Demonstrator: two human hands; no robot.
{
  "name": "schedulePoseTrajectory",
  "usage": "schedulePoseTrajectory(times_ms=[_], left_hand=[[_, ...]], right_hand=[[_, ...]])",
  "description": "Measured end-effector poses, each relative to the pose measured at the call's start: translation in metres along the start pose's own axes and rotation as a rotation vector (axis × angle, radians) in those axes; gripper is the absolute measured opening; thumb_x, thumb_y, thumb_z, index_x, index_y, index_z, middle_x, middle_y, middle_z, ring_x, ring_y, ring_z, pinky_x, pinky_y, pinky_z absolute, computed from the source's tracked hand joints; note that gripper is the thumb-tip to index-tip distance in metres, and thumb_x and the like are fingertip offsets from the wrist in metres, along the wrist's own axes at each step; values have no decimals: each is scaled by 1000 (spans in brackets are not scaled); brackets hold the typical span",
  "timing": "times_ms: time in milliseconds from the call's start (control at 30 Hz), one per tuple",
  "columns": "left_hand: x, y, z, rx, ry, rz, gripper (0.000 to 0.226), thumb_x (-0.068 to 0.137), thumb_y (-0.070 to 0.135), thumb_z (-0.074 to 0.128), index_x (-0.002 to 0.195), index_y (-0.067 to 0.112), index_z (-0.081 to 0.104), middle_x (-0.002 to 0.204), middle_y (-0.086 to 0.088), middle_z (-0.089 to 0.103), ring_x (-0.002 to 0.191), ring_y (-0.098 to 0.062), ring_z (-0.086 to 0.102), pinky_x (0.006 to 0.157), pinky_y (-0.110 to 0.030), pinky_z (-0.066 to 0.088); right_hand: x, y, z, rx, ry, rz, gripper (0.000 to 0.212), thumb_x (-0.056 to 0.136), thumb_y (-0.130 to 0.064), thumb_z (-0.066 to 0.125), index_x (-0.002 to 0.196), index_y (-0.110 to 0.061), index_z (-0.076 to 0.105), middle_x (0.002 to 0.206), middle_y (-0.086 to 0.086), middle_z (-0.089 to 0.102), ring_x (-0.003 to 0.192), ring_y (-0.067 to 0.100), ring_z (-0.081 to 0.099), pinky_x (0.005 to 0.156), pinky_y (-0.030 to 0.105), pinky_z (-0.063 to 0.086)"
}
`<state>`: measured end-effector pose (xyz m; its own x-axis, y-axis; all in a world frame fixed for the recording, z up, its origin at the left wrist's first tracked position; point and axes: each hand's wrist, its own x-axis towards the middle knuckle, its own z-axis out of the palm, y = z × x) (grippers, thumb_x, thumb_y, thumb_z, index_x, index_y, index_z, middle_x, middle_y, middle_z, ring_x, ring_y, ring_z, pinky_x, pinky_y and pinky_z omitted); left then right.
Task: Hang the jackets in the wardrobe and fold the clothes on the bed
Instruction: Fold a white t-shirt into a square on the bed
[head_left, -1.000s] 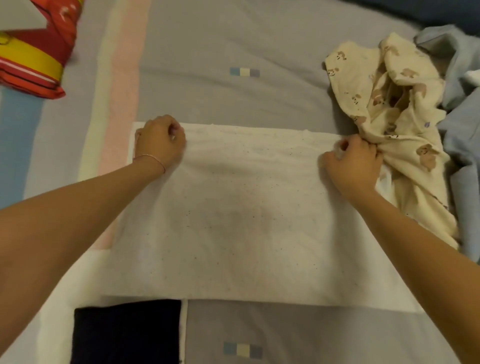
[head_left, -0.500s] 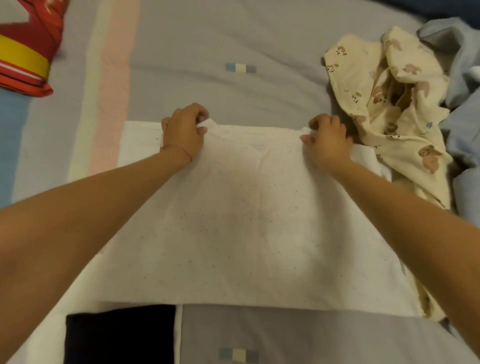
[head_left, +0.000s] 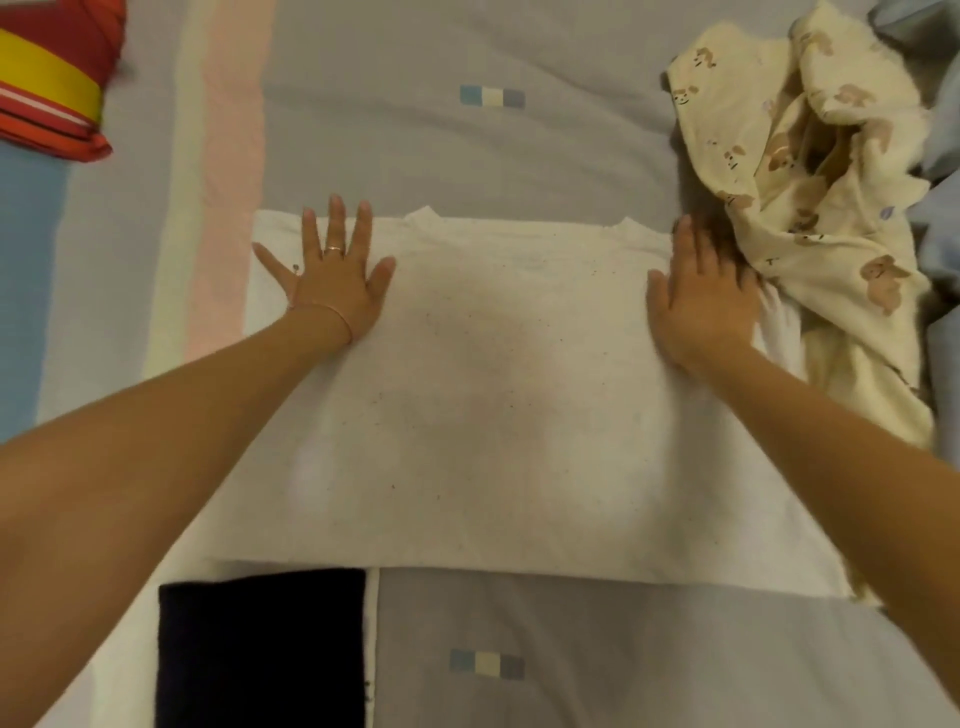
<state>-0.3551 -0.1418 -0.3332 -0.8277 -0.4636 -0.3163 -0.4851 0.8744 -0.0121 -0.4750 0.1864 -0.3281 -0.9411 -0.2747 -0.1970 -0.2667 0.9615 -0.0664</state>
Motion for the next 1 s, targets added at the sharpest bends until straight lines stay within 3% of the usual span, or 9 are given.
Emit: schedulePoseTrajectory(times_ms=[100,167,233,367,467,667,800,867,1000], left_hand=[[-59,42,10,3,43,208,72,84,64,4,147,31,-9,156,-2,-13,144,-33,-7,101,-71,-5],[-110,54,31,32,3,458,72,83,67,6,146,36,-8,156,4,-7,144,-34,-1,101,-70,-5],[-137,37,47,108,0,528,70,86,67,11,147,38,-2,157,4,2,143,-34,2,102,-70,-2],[-157,-24,64,133,21,218,72,81,71,5,144,43,-15,154,7,-20,141,-26,-19,103,-61,-17],[-175,-49,61,43,-21,2,68,83,66,4,141,42,-21,151,11,-26,141,-22,-22,106,-59,-13],[-213,-41,63,-296,35,-321,59,100,42,24,149,24,-4,157,-1,-11,145,-24,-6,115,-48,-5],[-227,-26,55,-556,-28,-735,72,98,43,36,149,19,-9,156,-10,-14,144,-25,-11,115,-44,-8],[-233,-25,45,-668,-58,-902,82,94,45,47,149,15,-6,156,-11,-10,144,-28,-7,115,-43,-5],[-230,-37,29,-899,35,-1077,79,80,29,70,141,10,23,149,-16,21,131,-35,29,103,-51,38]], right_hand=[[-47,-48,10,36,90,-251,57,100,-40,26,152,-21,12,159,7,8,145,37,7,110,63,-3],[-92,-61,27,-4,62,-496,55,98,-47,24,150,-30,20,158,2,17,143,40,16,104,69,5],[-126,-32,45,-101,44,-548,54,98,-53,18,149,-36,21,157,-2,20,143,36,17,105,67,8],[-164,69,52,-91,61,-296,61,97,-54,17,150,-27,24,158,4,18,146,33,11,116,53,7],[-196,95,45,11,-8,-99,63,95,-55,15,152,-26,16,159,-1,10,144,30,16,114,44,15],[-226,49,59,399,266,497,57,97,-27,42,143,4,32,145,28,34,131,44,35,110,49,24],[-237,15,51,581,364,958,62,91,-23,58,142,-2,30,145,21,32,132,35,34,108,43,28],[-237,14,37,679,221,1159,62,89,-24,59,142,-10,30,141,17,34,129,34,35,107,43,30],[-247,16,9,694,-286,997,25,88,-16,44,108,-8,57,97,14,57,101,36,58,84,47,47]])
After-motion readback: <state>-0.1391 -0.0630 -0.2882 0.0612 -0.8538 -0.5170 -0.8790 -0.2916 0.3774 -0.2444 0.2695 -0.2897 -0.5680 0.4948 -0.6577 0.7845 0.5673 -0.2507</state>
